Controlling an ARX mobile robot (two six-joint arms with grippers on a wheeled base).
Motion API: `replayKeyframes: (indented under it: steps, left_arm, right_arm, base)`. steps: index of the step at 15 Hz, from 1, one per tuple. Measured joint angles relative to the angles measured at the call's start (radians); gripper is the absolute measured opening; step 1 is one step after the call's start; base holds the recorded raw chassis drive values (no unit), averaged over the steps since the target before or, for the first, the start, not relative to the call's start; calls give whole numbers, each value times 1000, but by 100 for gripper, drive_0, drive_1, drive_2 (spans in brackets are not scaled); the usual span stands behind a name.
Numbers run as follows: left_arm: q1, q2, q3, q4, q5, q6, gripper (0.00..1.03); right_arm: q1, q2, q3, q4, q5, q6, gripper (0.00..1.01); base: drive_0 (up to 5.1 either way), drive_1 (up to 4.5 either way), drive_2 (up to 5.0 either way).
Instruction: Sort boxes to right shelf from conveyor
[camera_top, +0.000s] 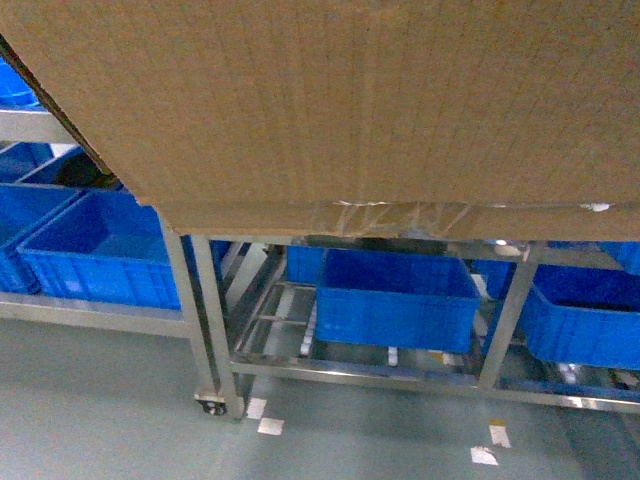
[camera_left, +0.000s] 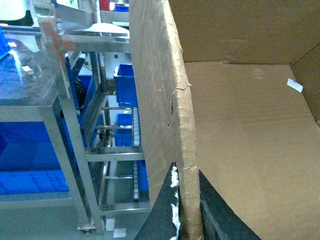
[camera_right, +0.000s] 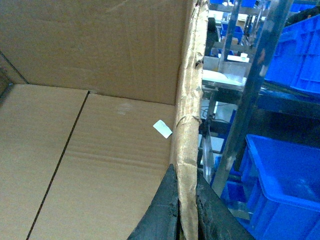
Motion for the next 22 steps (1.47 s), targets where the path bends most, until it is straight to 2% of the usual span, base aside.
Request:
replayKeyframes:
  steps: [22]
  left_arm:
    - [1, 3, -1, -1, 0, 0, 2]
  right_arm:
    - [5, 2, 0, -1, 0, 0, 3]
  base:
    - [-143, -143, -143]
